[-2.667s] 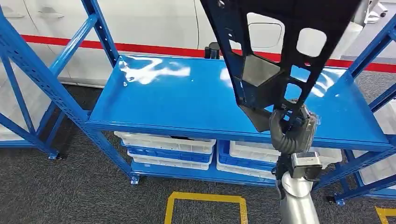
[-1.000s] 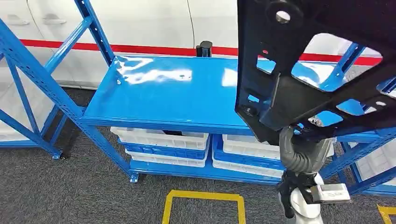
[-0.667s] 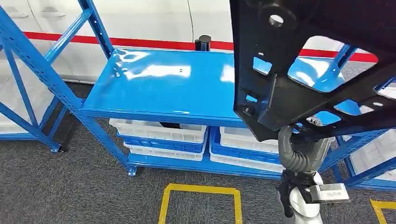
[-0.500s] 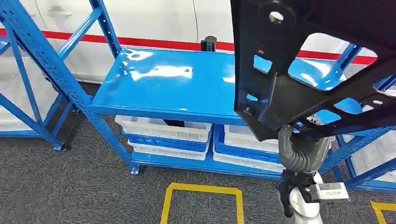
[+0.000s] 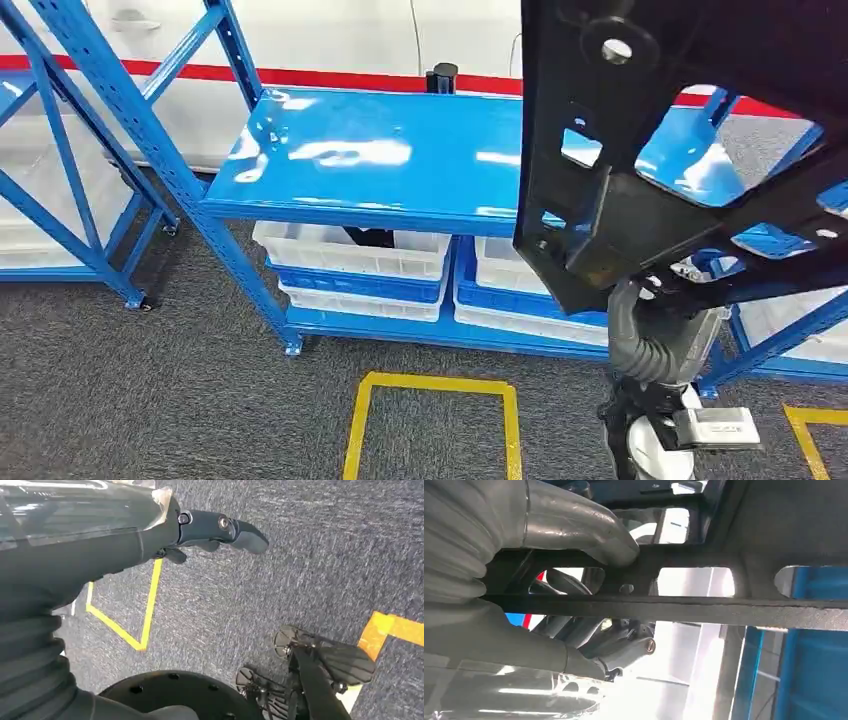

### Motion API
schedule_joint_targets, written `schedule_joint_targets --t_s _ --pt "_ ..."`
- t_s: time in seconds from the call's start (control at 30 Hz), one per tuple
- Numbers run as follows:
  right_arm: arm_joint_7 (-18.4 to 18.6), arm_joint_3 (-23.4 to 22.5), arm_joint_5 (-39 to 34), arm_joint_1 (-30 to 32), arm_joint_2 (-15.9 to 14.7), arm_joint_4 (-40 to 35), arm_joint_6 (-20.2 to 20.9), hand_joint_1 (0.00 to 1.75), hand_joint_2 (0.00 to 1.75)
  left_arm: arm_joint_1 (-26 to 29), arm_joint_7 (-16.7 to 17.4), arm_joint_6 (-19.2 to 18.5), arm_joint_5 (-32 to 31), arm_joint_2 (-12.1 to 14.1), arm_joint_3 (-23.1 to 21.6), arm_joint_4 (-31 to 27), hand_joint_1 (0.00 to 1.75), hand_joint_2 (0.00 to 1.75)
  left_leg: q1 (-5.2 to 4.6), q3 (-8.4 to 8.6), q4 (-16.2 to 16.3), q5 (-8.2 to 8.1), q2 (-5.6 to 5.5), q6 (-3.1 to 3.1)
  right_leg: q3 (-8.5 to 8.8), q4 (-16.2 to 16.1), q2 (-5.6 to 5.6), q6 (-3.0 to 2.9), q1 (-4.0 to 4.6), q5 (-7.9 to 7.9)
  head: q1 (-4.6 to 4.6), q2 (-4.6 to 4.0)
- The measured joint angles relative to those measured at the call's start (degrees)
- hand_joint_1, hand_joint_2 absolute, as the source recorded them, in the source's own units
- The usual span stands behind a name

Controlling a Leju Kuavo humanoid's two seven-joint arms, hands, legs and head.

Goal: Take the parts from the cabinet and place them on the table.

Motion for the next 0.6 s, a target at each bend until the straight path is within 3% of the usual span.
schedule_joint_targets --t_s 0.07,0.1,0.13,0.17,0.2,0.23,0.27,0.3,0.33,0.37,0.43,0.47,0.5,0.53,0.57,0.6 --pt "0.02 -0.04 0.09 0.2 0.15 -0.37 0.0 1.75 1.75 0.04 -0.02 -0.04 0.0 0.0 -0.04 0.0 0.0 1.75 0.22 -1.77 5.23 -7.33 -0.17 -0.76 -1.29 0.03 -0.06 -1.06 0.2 1.25 -0.44 0.0" --pt "0.02 -0.11 0.13 0.28 0.22 -0.57 0.0 1.75 1.75 0.05 -0.11 -0.07 0.0 0.04 -0.04 0.0 0.0 1.75 0.41 -2.9 9.81 -10.79 -0.22 -1.11 -1.81 0.06 -0.08 -1.13 0.29 1.93 -0.44 0.0" --pt "0.02 -0.2 0.22 0.38 0.2 -0.57 0.0 1.75 1.75 0.03 -0.15 -0.07 0.0 0.07 -0.07 0.0 0.0 1.75 0.52 -3.82 14.01 -12.78 -0.23 -1.34 -2.58 0.15 -0.12 -1.11 0.41 2.56 -0.44 0.0" --pt "0.02 -0.31 0.24 0.59 0.2 -0.57 0.02 1.75 1.75 0.04 -0.24 -0.09 0.0 0.07 -0.07 0.0 0.0 1.75 0.65 -4.07 16.96 -12.99 -0.23 -1.49 -3.35 0.21 -0.13 -1.02 0.48 3.13 -0.46 0.0" --pt "0.0 -0.39 0.37 0.93 0.22 -0.57 0.09 1.75 1.75 0.05 -0.33 -0.09 0.02 0.07 -0.07 0.0 0.0 1.75 0.81 -3.28 17.63 -11.64 -0.23 -1.53 -4.08 0.23 -0.14 -0.83 0.49 3.67 -0.46 0.0" --pt "0.0 -0.55 0.5 1.14 0.22 -0.57 0.13 1.75 1.75 0.05 -0.37 -0.09 0.02 0.07 -0.07 0.0 0.0 1.75 0.94 -1.29 15.83 -9.47 -0.22 -1.51 -4.73 0.29 -0.16 -0.63 0.49 4.19 -0.44 0.0" --pt "0.0 -0.72 0.55 1.23 0.2 -0.57 0.15 1.75 1.75 0.03 -0.31 -0.09 0.0 0.07 -0.07 0.0 0.0 1.75 1.04 1.89 11.83 -7.48 -0.23 -1.44 -5.33 0.32 -0.13 -0.38 0.48 4.63 -0.46 0.0" --pt "-0.02 -0.87 0.59 1.25 0.22 -0.63 0.15 1.75 1.75 -0.07 0.09 -0.07 -0.09 0.04 -0.11 0.0 0.0 1.75 1.13 6.19 6.03 -6.73 -0.28 -1.26 -5.65 0.4 -0.08 -0.08 0.48 5.09 -0.5 0.0" --pt "-0.04 -0.94 0.59 1.38 0.22 -0.85 0.15 1.75 1.75 -0.15 0.44 -0.07 -0.29 0.04 -0.2 0.0 0.0 1.75 1.14 10.0 1.01 -7.91 -0.48 -1.01 -5.83 0.49 -0.09 0.14 0.58 5.41 -0.48 0.0" --pt "-0.15 -1.07 0.61 1.41 0.2 -1.07 0.15 1.75 1.75 -0.21 0.55 -0.07 -0.39 0.04 -0.28 0.0 0.0 1.75 0.88 11.46 -2.0 -8.72 -0.64 -0.68 -5.99 0.56 -0.14 0.65 0.82 5.8 -0.33 0.0" --pt "-0.2 -1.09 0.61 1.47 0.24 -1.09 0.15 1.75 1.75 -0.2 0.63 -0.04 -0.44 0.02 -0.41 0.0 0.0 1.75 0.21 10.67 -1.8 -8.42 -0.61 -0.11 -6.4 0.35 -0.28 1.71 0.46 6.79 -0.35 0.0" --pt "-0.2 -1.09 0.61 1.59 0.26 -1.09 0.15 1.75 1.75 -0.11 0.77 -0.02 -0.44 0.04 -0.48 0.0 0.0 1.75 -0.11 10.42 -1.89 -7.98 -0.55 0.54 -6.5 0.25 -0.28 2.1 0.31 7.31 -0.31 0.0" --pt "-0.2 -1.22 0.61 1.72 0.22 -1.14 0.15 1.75 1.75 0.02 0.81 0.02 -0.44 -0.02 -0.57 0.02 0.0 1.75 0.42 9.57 -2.67 -6.82 -0.16 1.59 -7.16 0.72 -0.32 2.46 0.51 7.21 -0.22 0.0" --pt "-0.22 -1.42 0.64 1.88 0.15 -1.14 0.15 1.75 1.75 -0.06 0.81 0.09 -0.44 0.02 -0.61 0.0 0.0 1.75 0.11 8.92 -2.58 -6.09 -0.02 1.93 -8.25 2.16 -0.21 2.06 0.25 4.91 -0.53 0.0" --pt "-0.22 -1.42 0.68 1.89 0.17 -1.16 0.15 1.75 1.75 -0.08 0.85 0.09 -0.46 0.09 -0.66 -0.02 0.0 1.75 0.17 7.96 -2.54 -5.52 0.16 2.47 -9.66 5.11 -0.15 1.32 0.44 1.72 -0.08 0.0" --pt "-0.24 -1.4 0.66 1.93 0.15 -1.16 0.15 1.75 1.75 -0.03 0.98 0.07 -0.46 0.11 -0.66 -0.02 0.0 1.75 0.02 7.0 -2.52 -4.75 0.2 2.47 -10.66 9.63 -0.13 0.85 0.48 -1.72 0.11 0.0"
